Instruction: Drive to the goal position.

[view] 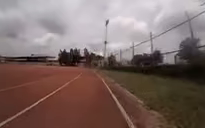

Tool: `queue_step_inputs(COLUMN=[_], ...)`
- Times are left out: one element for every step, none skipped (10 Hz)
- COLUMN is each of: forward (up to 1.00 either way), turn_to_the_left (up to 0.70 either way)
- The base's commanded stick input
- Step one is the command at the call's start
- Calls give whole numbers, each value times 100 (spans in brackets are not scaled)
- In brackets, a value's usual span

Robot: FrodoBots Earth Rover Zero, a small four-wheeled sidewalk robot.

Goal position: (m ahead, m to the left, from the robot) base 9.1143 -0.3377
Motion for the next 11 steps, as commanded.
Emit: queue_step_inputs(forward=[70,70,70,70,70,70,70,70,70,70,70], turn_to_the_left=[0,-1,-7,-30,-30,-30,-30,-24,-7,0,0])
